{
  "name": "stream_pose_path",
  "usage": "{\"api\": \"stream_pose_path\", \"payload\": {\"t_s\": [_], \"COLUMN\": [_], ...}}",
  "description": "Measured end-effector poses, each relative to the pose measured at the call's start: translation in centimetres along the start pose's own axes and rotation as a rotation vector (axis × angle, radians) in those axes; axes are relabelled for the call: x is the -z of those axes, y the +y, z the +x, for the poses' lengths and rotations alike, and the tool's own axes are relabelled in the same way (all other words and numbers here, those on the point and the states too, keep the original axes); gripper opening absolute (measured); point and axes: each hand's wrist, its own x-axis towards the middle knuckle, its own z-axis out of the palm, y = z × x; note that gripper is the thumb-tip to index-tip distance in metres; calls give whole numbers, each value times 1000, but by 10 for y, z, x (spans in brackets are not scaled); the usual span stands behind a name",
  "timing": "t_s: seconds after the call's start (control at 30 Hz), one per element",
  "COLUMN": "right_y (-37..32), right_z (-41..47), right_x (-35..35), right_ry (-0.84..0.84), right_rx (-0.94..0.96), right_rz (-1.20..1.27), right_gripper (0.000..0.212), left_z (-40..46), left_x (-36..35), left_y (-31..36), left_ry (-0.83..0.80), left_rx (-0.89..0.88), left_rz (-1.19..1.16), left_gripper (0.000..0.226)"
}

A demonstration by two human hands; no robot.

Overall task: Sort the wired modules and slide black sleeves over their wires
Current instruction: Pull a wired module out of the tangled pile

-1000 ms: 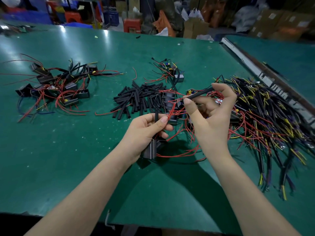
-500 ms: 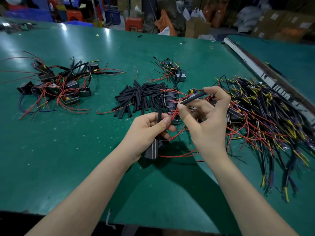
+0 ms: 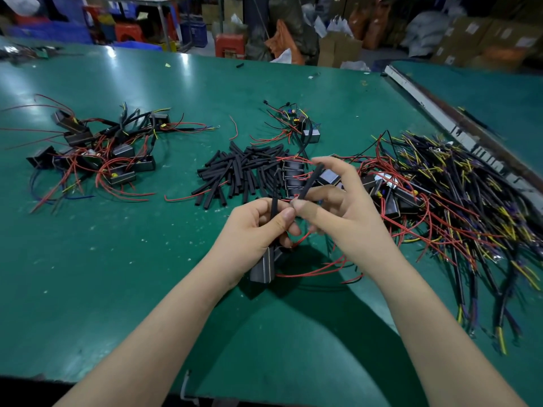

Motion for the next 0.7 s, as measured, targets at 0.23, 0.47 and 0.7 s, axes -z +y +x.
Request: {"api": "stream_pose_path", "payload": {"t_s": [0.23, 0.47, 0.7], "right_y": [1, 0, 2], "right_z": [0, 0, -1], "right_x": [0, 3, 4], "right_ry": [169, 220, 238], "right_rx": [21, 9, 19], "right_rz": [-101, 30, 10], "right_gripper": [19, 16, 25], "left_z": [1, 1, 3], "left_x": [1, 5, 16], "left_y": [1, 1, 2], "left_ry": [13, -88, -41], "left_rx": [-14, 25, 31], "left_rz": [-85, 23, 154], "left_gripper": [14, 34, 47]}}
